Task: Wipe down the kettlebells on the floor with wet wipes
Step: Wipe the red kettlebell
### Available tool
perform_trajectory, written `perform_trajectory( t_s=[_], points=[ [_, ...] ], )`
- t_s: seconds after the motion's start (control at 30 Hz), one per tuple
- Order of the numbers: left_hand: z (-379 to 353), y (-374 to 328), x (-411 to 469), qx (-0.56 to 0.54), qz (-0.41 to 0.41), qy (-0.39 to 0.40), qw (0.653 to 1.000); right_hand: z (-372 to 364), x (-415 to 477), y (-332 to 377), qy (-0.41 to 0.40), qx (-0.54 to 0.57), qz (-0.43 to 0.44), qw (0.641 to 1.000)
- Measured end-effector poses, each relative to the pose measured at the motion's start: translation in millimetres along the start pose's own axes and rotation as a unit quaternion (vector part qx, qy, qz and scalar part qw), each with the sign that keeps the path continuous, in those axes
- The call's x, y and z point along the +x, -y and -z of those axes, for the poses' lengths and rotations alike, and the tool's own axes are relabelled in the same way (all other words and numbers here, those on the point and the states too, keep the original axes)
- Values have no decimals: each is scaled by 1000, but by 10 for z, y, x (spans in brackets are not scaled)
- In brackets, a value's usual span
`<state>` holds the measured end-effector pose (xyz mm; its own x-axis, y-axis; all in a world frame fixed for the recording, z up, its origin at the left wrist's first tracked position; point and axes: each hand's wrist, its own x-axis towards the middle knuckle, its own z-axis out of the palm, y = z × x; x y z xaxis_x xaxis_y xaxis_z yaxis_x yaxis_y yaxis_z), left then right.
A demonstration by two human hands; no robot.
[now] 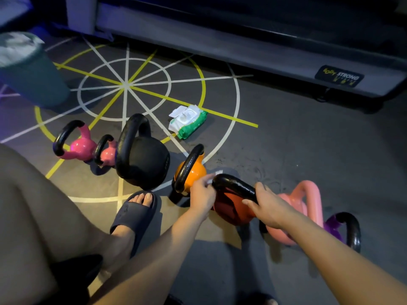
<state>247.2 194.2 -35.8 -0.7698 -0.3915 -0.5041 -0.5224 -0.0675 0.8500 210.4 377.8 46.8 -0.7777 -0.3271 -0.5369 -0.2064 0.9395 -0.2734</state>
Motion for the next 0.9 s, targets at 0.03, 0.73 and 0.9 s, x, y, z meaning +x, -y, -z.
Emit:
perform_trajectory(
  t_s=[0.03, 0.73, 0.9],
  points=[
    [-29, -44, -40, -25, -24, -27, 999, -4, 9, -4, -1, 0, -1, 1000],
    [97, -375, -262, 182, -277, 21, 943, 5, -3, 12, -1, -7, -5, 1000],
    [-258, -417, -537, 202, -313, 43, 927, 13, 3, -15, 7, -3, 0, 1000]
  ],
)
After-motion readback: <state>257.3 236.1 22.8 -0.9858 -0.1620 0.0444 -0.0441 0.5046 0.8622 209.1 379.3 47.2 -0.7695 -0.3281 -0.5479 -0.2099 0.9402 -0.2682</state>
